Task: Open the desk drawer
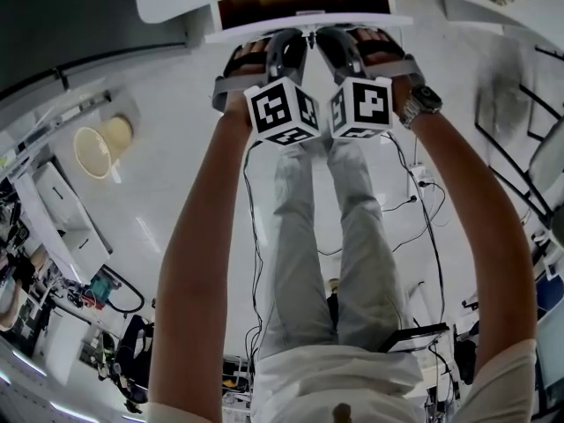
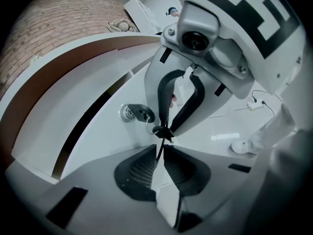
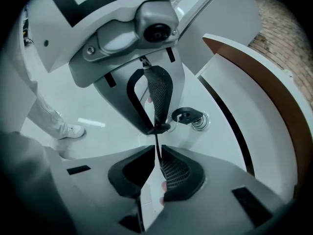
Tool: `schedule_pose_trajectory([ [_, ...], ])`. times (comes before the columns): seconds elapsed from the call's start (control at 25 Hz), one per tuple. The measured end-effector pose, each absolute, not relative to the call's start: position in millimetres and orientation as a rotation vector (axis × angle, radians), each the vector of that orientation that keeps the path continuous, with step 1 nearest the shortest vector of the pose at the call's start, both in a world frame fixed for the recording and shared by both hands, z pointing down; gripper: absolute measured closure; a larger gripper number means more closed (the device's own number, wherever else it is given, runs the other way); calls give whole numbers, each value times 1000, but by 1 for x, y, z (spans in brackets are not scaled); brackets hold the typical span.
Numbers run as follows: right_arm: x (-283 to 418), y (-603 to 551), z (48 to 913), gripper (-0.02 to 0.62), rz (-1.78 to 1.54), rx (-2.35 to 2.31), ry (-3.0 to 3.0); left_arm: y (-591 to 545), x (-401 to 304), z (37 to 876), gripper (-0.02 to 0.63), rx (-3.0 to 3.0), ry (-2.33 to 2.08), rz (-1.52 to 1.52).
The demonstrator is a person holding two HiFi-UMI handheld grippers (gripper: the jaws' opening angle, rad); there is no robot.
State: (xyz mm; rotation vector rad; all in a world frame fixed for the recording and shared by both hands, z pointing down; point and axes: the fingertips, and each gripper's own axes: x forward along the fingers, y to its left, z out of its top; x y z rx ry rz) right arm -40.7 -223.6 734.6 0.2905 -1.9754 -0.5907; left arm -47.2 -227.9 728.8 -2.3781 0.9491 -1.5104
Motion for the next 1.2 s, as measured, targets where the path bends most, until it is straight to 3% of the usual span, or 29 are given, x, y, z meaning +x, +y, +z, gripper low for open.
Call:
schedule_pose_trajectory([
  [0.08, -40, -220, 736, 539, -540, 287, -1992, -227, -48, 727, 551, -2403, 988, -1461],
  [0.2, -39, -218, 738, 439, -487, 310, -2010, -224, -49, 724, 521, -2452, 1055, -1389],
  [0.36, -31, -215, 728, 434, -436, 403, -2045, -219, -50, 717, 500, -2489, 1158, -1306],
  [0.52, -23, -212, 706, 444, -215, 591, -2176, -212, -59, 702, 525, -2608, 1394, -1123],
  [0.6, -22, -210, 690, 554, -78, 677, -2268, -204, -66, 692, 578, -2713, 1557, -984],
  [0.64, -22, -208, 680, 563, -7, 704, -2314, -201, -67, 685, 586, -2779, 1629, -902],
  [0.88, -17, -209, 609, 569, 591, 889, -2538, -199, -65, 619, 598, -2890, 1857, -518],
  [1.2, -2, -206, 495, 571, 571, 946, -2657, -210, -67, 482, 600, -2831, 1928, -152],
])
